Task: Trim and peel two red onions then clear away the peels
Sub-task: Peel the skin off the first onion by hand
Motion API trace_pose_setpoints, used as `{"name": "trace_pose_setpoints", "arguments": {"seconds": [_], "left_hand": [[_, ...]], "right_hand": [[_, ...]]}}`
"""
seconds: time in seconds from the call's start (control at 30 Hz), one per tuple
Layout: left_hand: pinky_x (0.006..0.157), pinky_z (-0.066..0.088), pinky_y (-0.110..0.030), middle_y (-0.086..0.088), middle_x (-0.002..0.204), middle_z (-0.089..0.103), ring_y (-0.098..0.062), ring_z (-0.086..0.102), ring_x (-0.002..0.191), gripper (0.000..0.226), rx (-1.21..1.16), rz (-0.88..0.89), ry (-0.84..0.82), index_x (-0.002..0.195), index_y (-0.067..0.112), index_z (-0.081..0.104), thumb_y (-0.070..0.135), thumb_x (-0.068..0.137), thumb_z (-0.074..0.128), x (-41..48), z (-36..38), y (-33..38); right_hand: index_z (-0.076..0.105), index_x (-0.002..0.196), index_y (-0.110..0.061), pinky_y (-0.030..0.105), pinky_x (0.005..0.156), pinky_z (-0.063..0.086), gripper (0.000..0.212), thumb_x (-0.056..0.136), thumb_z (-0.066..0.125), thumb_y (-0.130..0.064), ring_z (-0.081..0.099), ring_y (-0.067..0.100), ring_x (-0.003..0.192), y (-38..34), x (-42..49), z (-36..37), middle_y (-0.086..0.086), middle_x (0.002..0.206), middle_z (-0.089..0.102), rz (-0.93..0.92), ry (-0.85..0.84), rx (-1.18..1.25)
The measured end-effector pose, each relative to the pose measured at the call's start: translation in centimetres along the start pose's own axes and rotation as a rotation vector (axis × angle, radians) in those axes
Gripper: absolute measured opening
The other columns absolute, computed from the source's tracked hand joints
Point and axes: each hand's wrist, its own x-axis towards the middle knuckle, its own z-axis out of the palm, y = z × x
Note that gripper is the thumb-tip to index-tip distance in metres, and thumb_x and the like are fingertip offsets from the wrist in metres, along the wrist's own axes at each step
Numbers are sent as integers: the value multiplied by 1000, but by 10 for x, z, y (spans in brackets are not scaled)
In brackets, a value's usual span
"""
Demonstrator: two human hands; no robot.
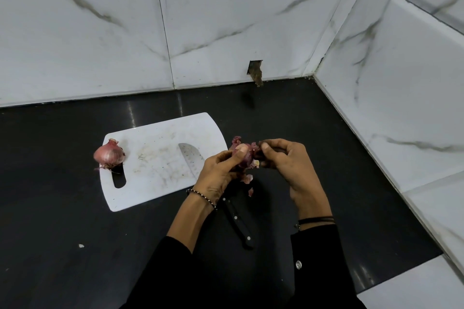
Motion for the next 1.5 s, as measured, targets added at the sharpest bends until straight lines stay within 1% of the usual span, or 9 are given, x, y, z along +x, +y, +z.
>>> {"name": "trace_pose_setpoints", "arguments": {"seconds": [0.1,0.27,0.4,0.57,0.77,0.9,1.07,1.2,1.5], "left_hand": [[96,48,-58,-26,114,69,-43,64,108,52,-57,1,0,115,-1,66,40,83,68,1,3,3],[104,38,-60,-26,116,66,-42,57,107,41,-219,-68,0,103,11,73,46,94,53,3,6,0],[102,46,-49,-22,104,70,-32,63,95,45,-289,-99,11,108,6,68,45,98,48,2,5,2],[105,46,-47,-27,126,63,-38,60,111,52,-323,-152,32,125,3,60,45,100,45,3,3,2],[90,57,-43,-27,123,64,-27,70,81,55,-407,-171,28,134,1,54,45,102,43,1,0,3],[64,60,-34,-26,109,66,-25,68,72,56,-403,-198,51,132,0,56,46,100,46,0,1,4],[56,58,-29,-16,76,65,-18,59,54,50,-386,-214,39,118,1,62,44,101,43,-3,5,5],[50,54,-28,-12,68,56,-16,51,49,50,-383,-236,26,110,2,64,44,101,39,-4,6,4],[46,54,-28,-16,67,70,-22,64,49,36,-268,-178,66,104,5,60,36,103,42,-8,9,12]], "right_hand": [[71,104,-9,15,62,54,9,97,65,-12,73,7,72,-1,0,2,4,88,77,45,43,86],[70,105,-8,20,67,54,11,97,63,-10,67,9,69,-2,1,8,8,89,75,70,44,186],[65,108,-2,21,67,55,12,100,57,-5,64,13,72,-3,2,12,12,89,69,107,-9,284],[59,113,2,19,57,54,16,103,48,-1,60,8,61,-7,0,15,11,84,64,167,-51,295],[59,113,0,20,58,54,17,103,45,1,60,10,64,-8,-2,13,12,93,64,199,-88,336],[59,106,-1,21,54,53,18,101,43,6,57,13,64,-10,-2,11,12,90,62,234,-116,441],[54,101,-1,25,47,52,24,99,34,12,57,17,58,-12,-3,16,16,81,56,301,-149,567],[54,95,-2,22,50,51,28,95,34,16,55,15,62,-10,2,19,11,78,53,323,-108,763],[68,108,-17,22,74,58,11,99,61,-15,70,9,87,8,5,18,0,98,73,125,160,105]]}}
